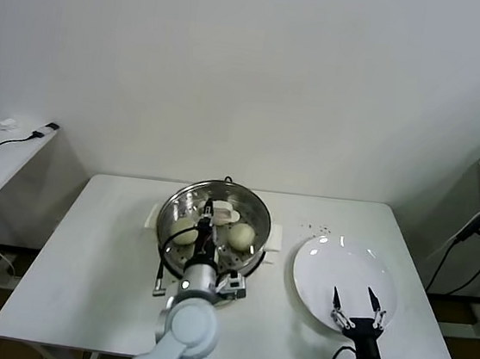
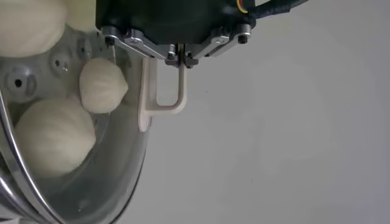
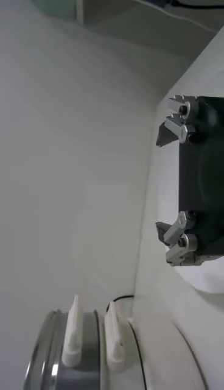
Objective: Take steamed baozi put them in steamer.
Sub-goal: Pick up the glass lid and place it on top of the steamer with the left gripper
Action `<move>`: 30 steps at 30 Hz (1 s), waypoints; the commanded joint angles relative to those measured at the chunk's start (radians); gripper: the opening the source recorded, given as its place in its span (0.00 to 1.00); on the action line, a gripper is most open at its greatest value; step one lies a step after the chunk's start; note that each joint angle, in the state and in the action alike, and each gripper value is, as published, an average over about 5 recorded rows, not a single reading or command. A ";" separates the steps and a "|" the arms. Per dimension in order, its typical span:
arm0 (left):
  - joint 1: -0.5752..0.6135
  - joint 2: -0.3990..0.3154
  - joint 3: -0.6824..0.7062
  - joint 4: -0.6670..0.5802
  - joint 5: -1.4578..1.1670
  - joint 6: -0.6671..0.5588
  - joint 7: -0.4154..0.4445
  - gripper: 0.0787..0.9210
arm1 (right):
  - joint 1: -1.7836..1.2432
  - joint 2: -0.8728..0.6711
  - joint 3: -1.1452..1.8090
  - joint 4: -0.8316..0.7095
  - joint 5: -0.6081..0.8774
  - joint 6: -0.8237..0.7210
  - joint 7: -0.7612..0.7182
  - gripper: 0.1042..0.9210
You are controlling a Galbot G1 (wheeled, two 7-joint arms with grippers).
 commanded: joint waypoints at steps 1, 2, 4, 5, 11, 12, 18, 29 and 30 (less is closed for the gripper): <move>-0.007 -0.006 -0.004 0.042 0.035 -0.003 -0.030 0.06 | 0.002 0.007 0.002 -0.004 -0.004 0.012 0.011 0.88; -0.006 -0.006 -0.004 0.042 0.041 -0.005 -0.030 0.06 | 0.002 0.007 0.003 -0.006 -0.004 0.013 0.011 0.88; -0.005 -0.006 -0.003 0.043 0.050 -0.007 -0.029 0.06 | 0.001 0.007 0.003 -0.008 -0.004 0.015 0.011 0.88; -0.004 -0.007 -0.003 0.044 0.055 -0.008 -0.028 0.06 | 0.000 0.007 0.003 -0.008 -0.005 0.015 0.010 0.88; 0.001 -0.005 0.000 0.045 0.067 -0.015 -0.017 0.06 | -0.001 0.005 0.004 -0.008 -0.005 0.014 0.006 0.88; 0.001 -0.004 0.000 0.042 0.066 -0.015 -0.015 0.06 | -0.001 0.005 0.004 -0.008 -0.005 0.014 0.006 0.88; -0.002 0.006 0.013 -0.005 0.013 -0.019 0.001 0.10 | -0.001 0.003 0.004 -0.002 -0.003 0.007 0.002 0.88; 0.074 0.050 0.009 -0.203 -0.191 -0.040 -0.041 0.47 | 0.004 0.006 -0.009 0.007 -0.005 -0.017 -0.004 0.88; 0.090 0.057 -0.003 -0.221 -0.228 -0.056 -0.060 0.51 | 0.005 0.007 -0.011 0.007 -0.005 -0.020 -0.002 0.88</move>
